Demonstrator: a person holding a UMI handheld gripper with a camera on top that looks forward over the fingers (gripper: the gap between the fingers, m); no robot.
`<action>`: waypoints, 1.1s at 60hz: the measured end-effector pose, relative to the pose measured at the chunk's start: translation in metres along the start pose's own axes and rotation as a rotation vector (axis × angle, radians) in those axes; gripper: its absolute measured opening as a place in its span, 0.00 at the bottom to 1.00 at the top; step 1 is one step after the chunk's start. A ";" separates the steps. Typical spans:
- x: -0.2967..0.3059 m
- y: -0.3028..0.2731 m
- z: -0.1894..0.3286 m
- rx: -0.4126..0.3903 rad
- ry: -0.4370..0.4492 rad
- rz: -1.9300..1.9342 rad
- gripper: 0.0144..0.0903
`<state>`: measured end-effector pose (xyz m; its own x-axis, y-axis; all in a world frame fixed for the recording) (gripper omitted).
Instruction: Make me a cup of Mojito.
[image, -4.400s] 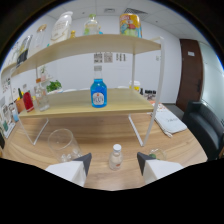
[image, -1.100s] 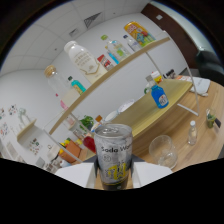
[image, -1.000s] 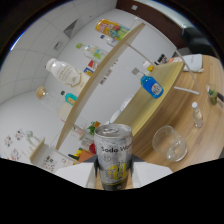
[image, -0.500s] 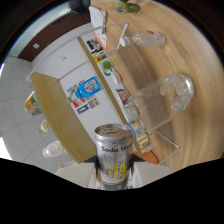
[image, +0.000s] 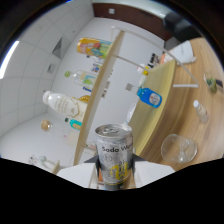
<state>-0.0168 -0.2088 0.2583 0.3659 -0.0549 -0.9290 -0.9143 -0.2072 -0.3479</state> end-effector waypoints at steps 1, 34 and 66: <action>-0.002 0.000 0.000 0.005 0.013 -0.075 0.48; 0.105 0.081 0.047 -0.084 0.249 -1.044 0.48; 0.146 0.110 0.047 -0.069 0.218 -1.144 0.50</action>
<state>-0.0722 -0.1934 0.0783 0.9989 0.0336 -0.0339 -0.0224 -0.2966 -0.9547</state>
